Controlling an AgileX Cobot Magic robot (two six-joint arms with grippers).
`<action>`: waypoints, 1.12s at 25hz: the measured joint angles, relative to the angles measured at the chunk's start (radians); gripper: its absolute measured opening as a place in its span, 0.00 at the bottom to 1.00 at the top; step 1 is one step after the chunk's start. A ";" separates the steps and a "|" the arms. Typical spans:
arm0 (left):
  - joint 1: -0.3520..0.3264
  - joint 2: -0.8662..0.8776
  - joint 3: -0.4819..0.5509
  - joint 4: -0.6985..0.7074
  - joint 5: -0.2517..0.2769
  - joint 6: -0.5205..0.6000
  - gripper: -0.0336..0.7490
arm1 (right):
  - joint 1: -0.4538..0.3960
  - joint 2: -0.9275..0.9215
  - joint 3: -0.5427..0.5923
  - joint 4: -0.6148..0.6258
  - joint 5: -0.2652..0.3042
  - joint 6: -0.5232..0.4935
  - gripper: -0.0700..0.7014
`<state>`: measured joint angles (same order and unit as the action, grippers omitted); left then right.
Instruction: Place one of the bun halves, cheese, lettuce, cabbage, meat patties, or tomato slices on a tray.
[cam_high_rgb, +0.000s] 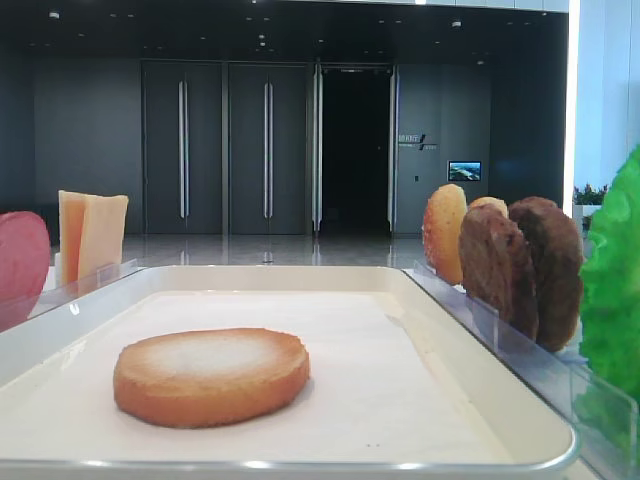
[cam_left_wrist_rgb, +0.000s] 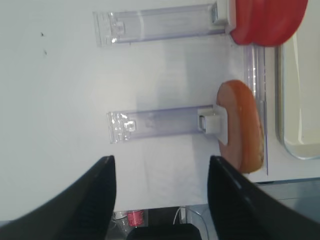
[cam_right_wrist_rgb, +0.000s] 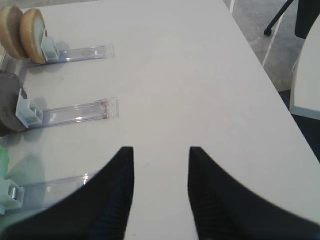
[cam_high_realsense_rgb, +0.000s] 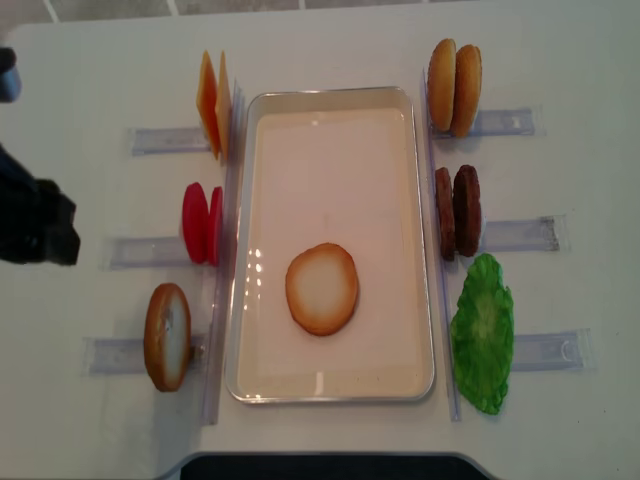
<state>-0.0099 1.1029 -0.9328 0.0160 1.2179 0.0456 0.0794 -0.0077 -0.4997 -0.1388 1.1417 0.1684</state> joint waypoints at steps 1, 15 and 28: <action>0.000 -0.052 0.029 -0.002 0.001 0.002 0.61 | 0.000 0.000 0.000 0.000 0.000 0.000 0.46; 0.000 -0.819 0.403 -0.044 -0.078 0.010 0.61 | 0.000 0.000 0.000 0.000 0.000 0.000 0.46; 0.000 -1.118 0.459 -0.046 -0.102 0.011 0.61 | 0.000 0.000 0.000 0.000 0.000 0.000 0.46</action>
<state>-0.0099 -0.0151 -0.4736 -0.0304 1.1157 0.0568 0.0794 -0.0077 -0.4997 -0.1388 1.1417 0.1684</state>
